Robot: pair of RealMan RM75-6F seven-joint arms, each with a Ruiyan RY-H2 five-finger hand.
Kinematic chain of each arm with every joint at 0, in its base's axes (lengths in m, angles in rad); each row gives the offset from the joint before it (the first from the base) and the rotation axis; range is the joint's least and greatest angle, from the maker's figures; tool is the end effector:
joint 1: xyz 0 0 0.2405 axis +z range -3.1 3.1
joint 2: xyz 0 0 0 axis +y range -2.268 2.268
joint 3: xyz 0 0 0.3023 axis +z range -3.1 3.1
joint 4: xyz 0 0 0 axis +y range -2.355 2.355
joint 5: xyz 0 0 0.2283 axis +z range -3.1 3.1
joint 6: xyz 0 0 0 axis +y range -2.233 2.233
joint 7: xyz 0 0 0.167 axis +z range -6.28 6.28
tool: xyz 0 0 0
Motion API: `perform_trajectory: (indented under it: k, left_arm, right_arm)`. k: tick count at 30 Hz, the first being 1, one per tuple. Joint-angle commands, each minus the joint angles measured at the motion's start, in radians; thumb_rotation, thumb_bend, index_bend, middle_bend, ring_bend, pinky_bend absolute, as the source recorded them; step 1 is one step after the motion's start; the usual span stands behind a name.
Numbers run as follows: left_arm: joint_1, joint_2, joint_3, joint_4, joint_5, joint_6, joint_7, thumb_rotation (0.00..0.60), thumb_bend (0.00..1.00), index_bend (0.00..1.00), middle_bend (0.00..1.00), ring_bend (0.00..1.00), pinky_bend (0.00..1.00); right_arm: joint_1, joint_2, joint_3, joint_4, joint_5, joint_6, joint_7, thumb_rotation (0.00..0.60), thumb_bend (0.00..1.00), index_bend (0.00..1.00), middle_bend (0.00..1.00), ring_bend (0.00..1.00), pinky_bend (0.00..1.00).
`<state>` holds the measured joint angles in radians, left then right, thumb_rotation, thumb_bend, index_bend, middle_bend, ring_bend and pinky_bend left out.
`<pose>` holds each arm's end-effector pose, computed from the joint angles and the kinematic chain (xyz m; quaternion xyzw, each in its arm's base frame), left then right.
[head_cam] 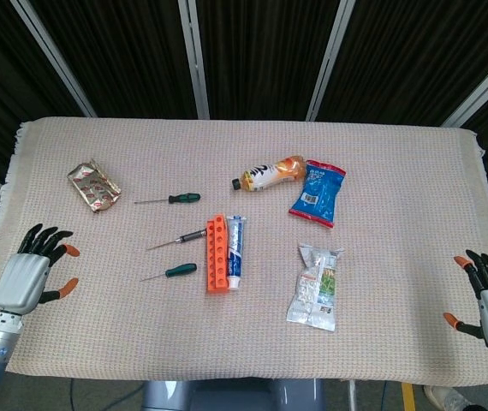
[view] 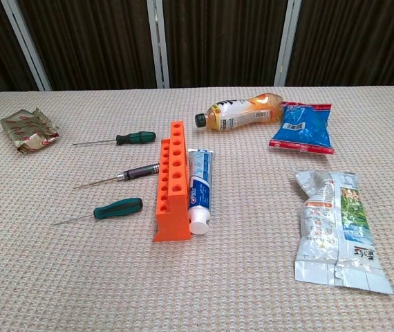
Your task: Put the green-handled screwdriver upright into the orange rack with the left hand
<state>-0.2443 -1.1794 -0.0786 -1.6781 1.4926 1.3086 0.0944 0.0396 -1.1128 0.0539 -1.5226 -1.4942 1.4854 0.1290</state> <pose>-0.3078 0.2639 0.1111 -0.6546 -0.3873 -0.3985 0.5125 -0.3884 -0.1942 0.1765 0.5716 -0.4099 0.3879 0.5956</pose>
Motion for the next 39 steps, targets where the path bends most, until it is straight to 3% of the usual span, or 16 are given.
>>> perform_trajectory:
  k: [1, 10, 17, 22, 30, 39]
  left_arm:
    - [-0.067, -0.004, -0.031, -0.004, -0.042, -0.091, 0.004, 0.6, 0.25, 0.39, 0.17, 0.09, 0.02]
    - [-0.263, -0.091, -0.111, 0.084, -0.215, -0.335, 0.153, 0.6, 0.26, 0.36, 0.15, 0.07, 0.03]
    - [-0.386, -0.163, -0.166, 0.165, -0.356, -0.43, 0.276, 0.6, 0.21, 0.3, 0.09, 0.01, 0.0]
    - [-0.509, -0.234, -0.218, 0.261, -0.502, -0.529, 0.336, 0.6, 0.19, 0.31, 0.04, 0.0, 0.0]
    - [-0.609, -0.29, -0.228, 0.34, -0.643, -0.572, 0.401, 0.6, 0.23, 0.3, 0.0, 0.0, 0.0]
    - [-0.789, -0.46, -0.206, 0.618, -0.895, -0.638, 0.54, 0.6, 0.35, 0.32, 0.0, 0.0, 0.0]
  right_arm:
    - [-0.002, -0.002, -0.002, 0.005, 0.0, 0.0, 0.005, 0.6, 0.0, 0.14, 0.05, 0.0, 0.02]
    - [-0.009, -0.002, -0.001, 0.029, 0.007, 0.002, 0.038, 0.6, 0.0, 0.14, 0.05, 0.0, 0.02]
    - [-0.019, 0.003, -0.001, 0.041, 0.003, 0.018, 0.058, 0.6, 0.0, 0.14, 0.05, 0.0, 0.02]
    - [-0.025, -0.001, -0.001, 0.057, 0.018, 0.012, 0.081, 0.6, 0.0, 0.14, 0.05, 0.0, 0.03]
    - [-0.026, 0.008, 0.002, 0.058, 0.022, 0.008, 0.089, 0.6, 0.0, 0.14, 0.05, 0.0, 0.03]
    - [-0.04, 0.037, 0.007, 0.025, 0.031, 0.025, 0.075, 0.6, 0.0, 0.14, 0.05, 0.0, 0.03]
